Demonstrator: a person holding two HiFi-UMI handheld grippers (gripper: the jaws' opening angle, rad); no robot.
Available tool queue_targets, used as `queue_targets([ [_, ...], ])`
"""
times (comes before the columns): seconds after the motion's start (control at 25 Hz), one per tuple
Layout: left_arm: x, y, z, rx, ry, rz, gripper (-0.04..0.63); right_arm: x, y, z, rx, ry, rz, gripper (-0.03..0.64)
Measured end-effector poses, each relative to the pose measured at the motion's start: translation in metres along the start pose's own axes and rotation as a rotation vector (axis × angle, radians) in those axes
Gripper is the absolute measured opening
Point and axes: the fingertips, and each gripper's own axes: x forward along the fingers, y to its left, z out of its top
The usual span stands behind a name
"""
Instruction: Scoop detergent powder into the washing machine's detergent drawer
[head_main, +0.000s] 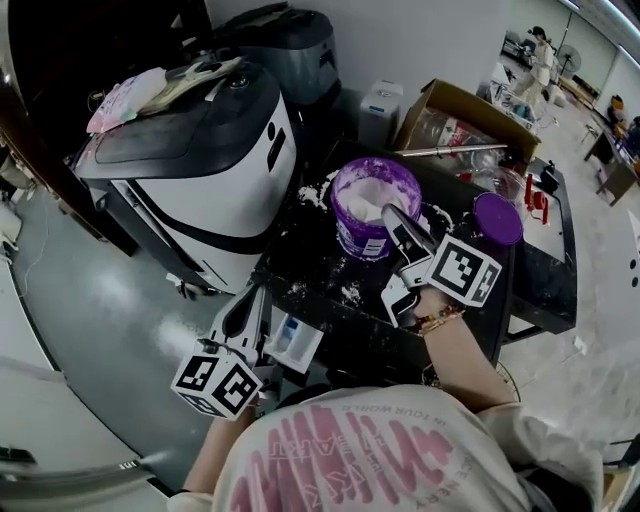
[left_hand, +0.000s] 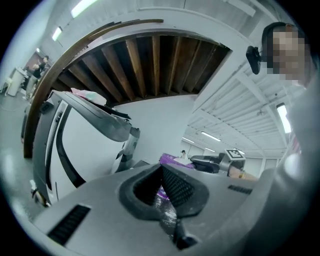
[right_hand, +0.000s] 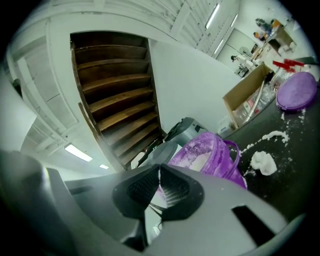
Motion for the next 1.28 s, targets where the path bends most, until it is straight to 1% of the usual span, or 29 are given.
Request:
queue_targets([
  [0.16, -0.005, -0.007, -0.008, 0.003, -0.010, 0.028, 0.000, -0.004, -0.001, 0.000, -0.016, 0.001, 0.035, 0.003],
  [0.36, -0.014, -0.008, -0.016, 0.019, 0.015, 0.048, 0.000, -0.007, -0.004, 0.003, 0.029, -0.022, 0.063, 0.003],
  [0.52, -0.026, -0.005, -0.008, 0.015, -0.006, 0.065, 0.000, -0.006, -0.003, 0.008, 0.052, -0.056, 0.048, 0.002],
  [0.76, -0.053, 0.005, 0.009, 0.015, -0.031, 0.087, 0.001, -0.008, 0.007, 0.020, 0.031, -0.129, 0.017, 0.002],
  [0.88, -0.070, 0.010, 0.018, 0.017, -0.045, 0.103, 0.000, -0.013, 0.011, 0.023, 0.059, -0.160, 0.007, 0.002],
  [1.04, -0.090, 0.014, 0.024, 0.014, -0.044, 0.102, 0.000, -0.022, 0.016, 0.021, 0.084, -0.186, -0.005, 0.002],
  [1.28, -0.115, 0.011, 0.037, 0.016, -0.083, 0.102, 0.000, -0.036, 0.029, 0.011, 0.152, -0.192, 0.008, 0.002],
])
